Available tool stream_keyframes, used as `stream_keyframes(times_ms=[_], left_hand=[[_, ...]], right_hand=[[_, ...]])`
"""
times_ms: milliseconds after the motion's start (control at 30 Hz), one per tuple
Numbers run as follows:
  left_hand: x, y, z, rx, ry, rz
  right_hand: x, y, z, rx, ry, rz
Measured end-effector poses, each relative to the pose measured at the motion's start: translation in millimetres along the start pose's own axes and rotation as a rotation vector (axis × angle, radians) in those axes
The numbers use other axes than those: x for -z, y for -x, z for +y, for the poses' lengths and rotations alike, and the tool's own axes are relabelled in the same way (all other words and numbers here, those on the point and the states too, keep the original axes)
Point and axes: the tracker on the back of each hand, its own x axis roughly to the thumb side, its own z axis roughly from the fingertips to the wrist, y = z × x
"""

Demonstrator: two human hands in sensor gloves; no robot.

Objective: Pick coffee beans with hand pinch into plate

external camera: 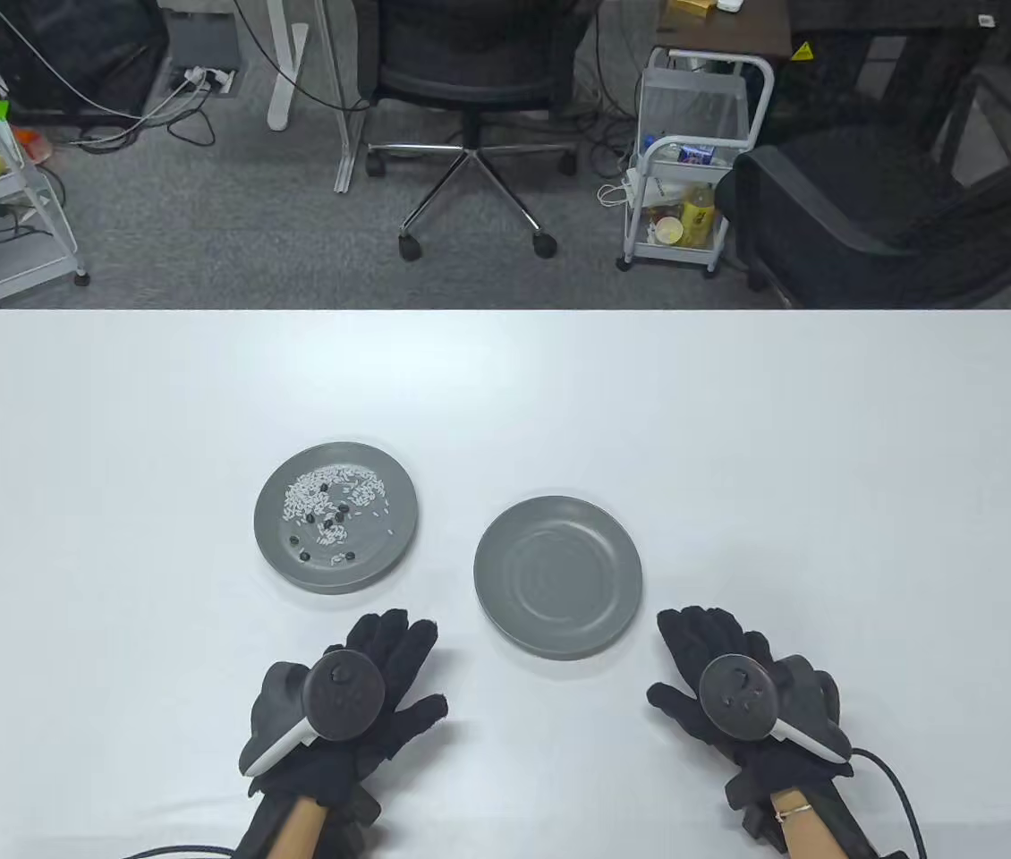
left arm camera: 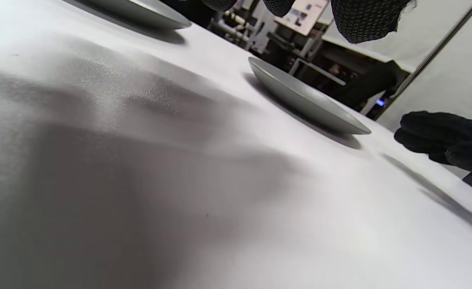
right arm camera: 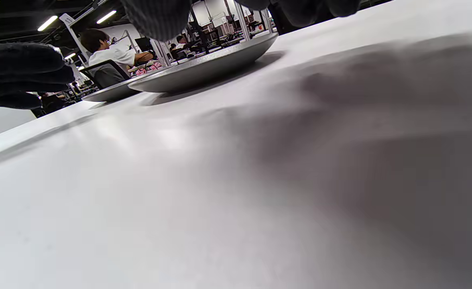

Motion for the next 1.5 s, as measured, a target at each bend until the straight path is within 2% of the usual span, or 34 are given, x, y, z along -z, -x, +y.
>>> stream_keyframes(times_ms=[267,433,567,600,700,800,833,867,933,1067,1200,1333,1433,1500], left_hand=[[1,1,-1,0.000,0.013,0.018],[2,5,0,-0.028,-0.055,0.062],[-3,11,11,0.006,-0.150,0.194],[-5,14,17,-0.004,-0.204,0.236],[-9,27,30,-0.114,-0.342,0.338],[-6,45,45,-0.200,-0.391,0.494],[-3,51,49,-0.211,-0.393,0.553],[2,58,54,-0.216,-0.366,0.634],[14,66,59,-0.223,-0.292,0.713],[40,76,64,-0.284,-0.246,0.818],[65,84,60,-0.295,-0.153,0.928],[76,89,57,-0.193,-0.214,1.034],[81,85,57,-0.120,-0.207,1.055],[82,83,57,-0.133,-0.229,1.048]], right_hand=[[0,-1,0,-0.009,0.002,0.000],[3,-2,-3,-0.001,0.006,-0.003],[1,-2,-8,-0.033,0.032,0.005],[0,-2,-9,-0.033,0.049,0.010],[0,-2,-12,-0.028,0.069,0.024],[-1,-3,-16,-0.029,0.093,0.032],[-2,-3,-16,-0.030,0.097,0.034],[-3,-2,-17,-0.032,0.103,0.039],[-3,-1,-18,-0.031,0.107,0.045],[-3,1,-17,-0.024,0.101,0.067],[-7,3,-18,-0.033,0.110,0.094],[-7,5,-17,-0.028,0.100,0.117],[-6,5,-16,-0.034,0.096,0.122],[-6,4,-16,-0.040,0.093,0.120]])
